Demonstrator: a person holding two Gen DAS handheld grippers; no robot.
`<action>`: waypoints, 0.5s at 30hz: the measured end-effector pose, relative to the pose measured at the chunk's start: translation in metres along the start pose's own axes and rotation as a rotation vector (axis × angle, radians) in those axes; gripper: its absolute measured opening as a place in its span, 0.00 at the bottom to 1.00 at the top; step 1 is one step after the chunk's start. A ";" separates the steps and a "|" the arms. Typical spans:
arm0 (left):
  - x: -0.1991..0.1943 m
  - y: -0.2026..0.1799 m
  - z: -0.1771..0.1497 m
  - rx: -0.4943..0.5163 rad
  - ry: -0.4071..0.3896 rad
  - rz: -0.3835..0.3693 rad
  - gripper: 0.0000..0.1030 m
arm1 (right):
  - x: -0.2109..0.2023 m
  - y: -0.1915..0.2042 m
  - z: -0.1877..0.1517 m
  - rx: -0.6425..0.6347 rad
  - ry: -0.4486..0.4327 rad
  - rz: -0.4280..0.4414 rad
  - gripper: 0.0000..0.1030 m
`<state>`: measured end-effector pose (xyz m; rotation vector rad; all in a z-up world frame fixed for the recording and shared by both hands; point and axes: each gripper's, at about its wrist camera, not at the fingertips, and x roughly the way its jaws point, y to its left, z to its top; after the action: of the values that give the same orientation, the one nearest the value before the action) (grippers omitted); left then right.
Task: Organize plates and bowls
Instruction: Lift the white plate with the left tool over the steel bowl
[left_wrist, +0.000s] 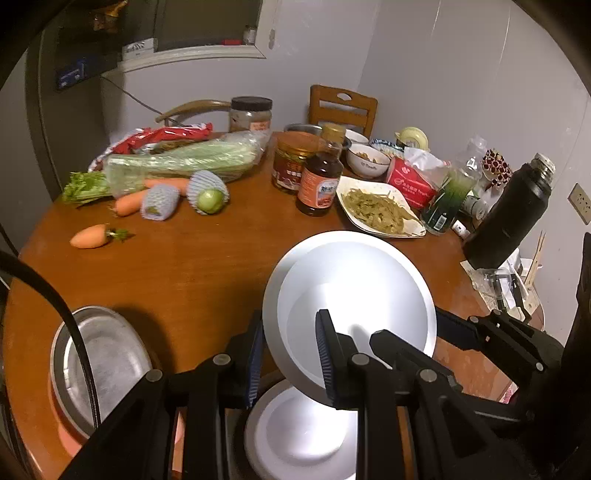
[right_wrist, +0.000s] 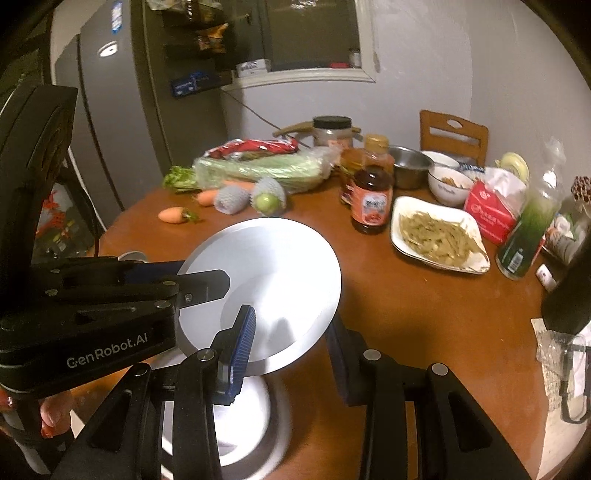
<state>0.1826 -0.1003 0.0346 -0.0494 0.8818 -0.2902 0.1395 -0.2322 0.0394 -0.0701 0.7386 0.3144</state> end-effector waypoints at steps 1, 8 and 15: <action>-0.004 0.002 -0.002 -0.003 -0.004 0.001 0.26 | -0.002 0.004 0.000 -0.006 -0.005 0.002 0.39; -0.029 0.014 -0.018 -0.011 -0.027 0.016 0.26 | -0.015 0.033 -0.003 -0.037 -0.020 0.014 0.39; -0.049 0.014 -0.034 0.006 -0.054 0.017 0.26 | -0.030 0.052 -0.014 -0.057 -0.037 0.005 0.39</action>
<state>0.1304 -0.0710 0.0478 -0.0441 0.8269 -0.2745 0.0937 -0.1929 0.0520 -0.1162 0.6931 0.3403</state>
